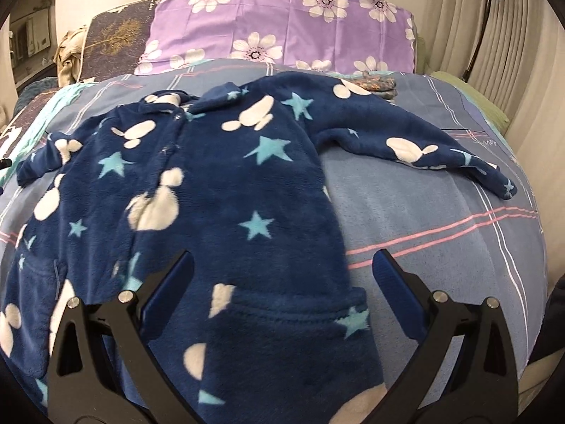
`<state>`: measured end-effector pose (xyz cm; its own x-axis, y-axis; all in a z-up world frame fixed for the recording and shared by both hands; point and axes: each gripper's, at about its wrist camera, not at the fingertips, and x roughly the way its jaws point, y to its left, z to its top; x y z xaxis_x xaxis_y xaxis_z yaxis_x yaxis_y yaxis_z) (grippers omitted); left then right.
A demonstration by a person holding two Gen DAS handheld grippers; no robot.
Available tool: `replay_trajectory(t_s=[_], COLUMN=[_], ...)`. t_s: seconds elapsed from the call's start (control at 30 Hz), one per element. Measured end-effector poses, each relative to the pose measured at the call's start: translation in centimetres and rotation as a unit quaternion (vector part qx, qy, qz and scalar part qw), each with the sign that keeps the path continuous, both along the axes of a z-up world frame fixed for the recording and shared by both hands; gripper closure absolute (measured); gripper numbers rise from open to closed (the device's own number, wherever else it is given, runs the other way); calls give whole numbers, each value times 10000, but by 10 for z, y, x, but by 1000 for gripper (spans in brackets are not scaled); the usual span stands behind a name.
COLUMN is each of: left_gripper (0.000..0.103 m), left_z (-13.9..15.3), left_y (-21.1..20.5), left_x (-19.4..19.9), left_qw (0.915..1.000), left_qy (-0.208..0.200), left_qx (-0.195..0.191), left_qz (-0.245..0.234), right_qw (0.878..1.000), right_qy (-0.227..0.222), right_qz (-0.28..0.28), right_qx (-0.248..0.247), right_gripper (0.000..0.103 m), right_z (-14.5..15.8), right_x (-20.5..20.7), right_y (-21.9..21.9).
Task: Fold small clothes
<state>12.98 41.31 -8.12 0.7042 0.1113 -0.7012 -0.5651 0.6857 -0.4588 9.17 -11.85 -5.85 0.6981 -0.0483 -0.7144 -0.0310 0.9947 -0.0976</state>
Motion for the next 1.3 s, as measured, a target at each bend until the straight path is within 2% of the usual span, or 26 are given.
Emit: replay_trajectory(t_s=[0.1, 0.23, 0.27, 0.3, 0.33, 0.37, 0.47, 0.53, 0.63, 0.7, 0.77, 0.87, 0.93, 0.97, 1.03, 1.07, 1.1, 1.13, 1.23, 1.3], left_gripper=[22, 22, 31, 58, 73, 96, 97, 97, 97, 97, 97, 97, 97, 96, 83, 56, 25, 20, 19, 12], left_z=[-23, -50, -51, -50, -50, -49, -29, 4, 53, 91, 123, 160, 172, 173, 170, 164, 158, 151, 125, 106], left_y=[33, 69, 75, 76, 78, 79, 70, 49, 5, -35, -75, -146, -203, -226, -265, -291, -305, -319, -341, -335], left_x=[13, 25, 29, 31, 38, 42, 52, 59, 66, 69, 74, 75, 76, 76, 74, 73, 71, 68, 57, 48], left_qw=[9982, 9887, 9876, 9901, 9905, 9909, 9947, 9960, 9903, 9800, 9660, 9366, 9100, 8991, 8780, 8660, 8627, 8619, 8550, 8621], left_qy=[42, -125, -242, -344, -349, -310, -456, -766, -1188, -1519, -1823, -2247, -2460, -2507, -2556, -2517, -2446, -2361, -2010, -1736], left_qx=[-467, -1224, -1260, -1126, -1133, -1129, -818, -461, -54, 318, 600, 929, 1089, 1113, 1123, 1212, 1362, 1566, 2147, 2380], left_qz=[381, 856, 909, 763, 695, 670, 434, -29, -712, -1243, -1732, -2522, -3154, -3412, -3887, -4147, -4212, -4206, -4273, -4124], right_qw=[9999, 9998, 9998, 9998, 9998, 9997, 9996, 9994, 9993, 9994, 9995, 9995, 9997, 9998, 9999, 9999, 10000, 10000, 9998, 9993], right_qy=[83, 76, 57, 33, 21, 13, 23, 36, 43, 10, -60, -113, -101, -86, -60, -52, -49, -47, -27, 18], right_qz=[-15, -3, 13, 38, 59, 83, 147, 191, 210, 212, 210, 197, 159, 144, 113, 83, 58, 35, 58, 144], right_qx=[-91, -168, -181, -200, -210, -218, -242, -283, -312, -270, -221, -206, -176, -137, -74, -52, -31, 10, 189, 345], right_gripper=[2, 2, 2, 2, 2, 2, 2, 2, 2, 2, 2, 2, 2, 2, 2, 2, 2, 2, 2, 2], right_z=[-3, 0, 1, 2, 3, 4, 3, 3, 3, 5, 7, 9, 10, 11, 12, 12, 13, 15, 18, 21], right_x=[8, 18, 20, 23, 24, 26, 30, 32, 37, 38, 37, 38, 39, 39, 41, 41, 41, 42, 43, 47], right_y=[0, 5, 6, 9, 11, 13, 17, 19, 19, 18, 17, 13, 8, 4, -2, -6, -10, -15, -26, -32])
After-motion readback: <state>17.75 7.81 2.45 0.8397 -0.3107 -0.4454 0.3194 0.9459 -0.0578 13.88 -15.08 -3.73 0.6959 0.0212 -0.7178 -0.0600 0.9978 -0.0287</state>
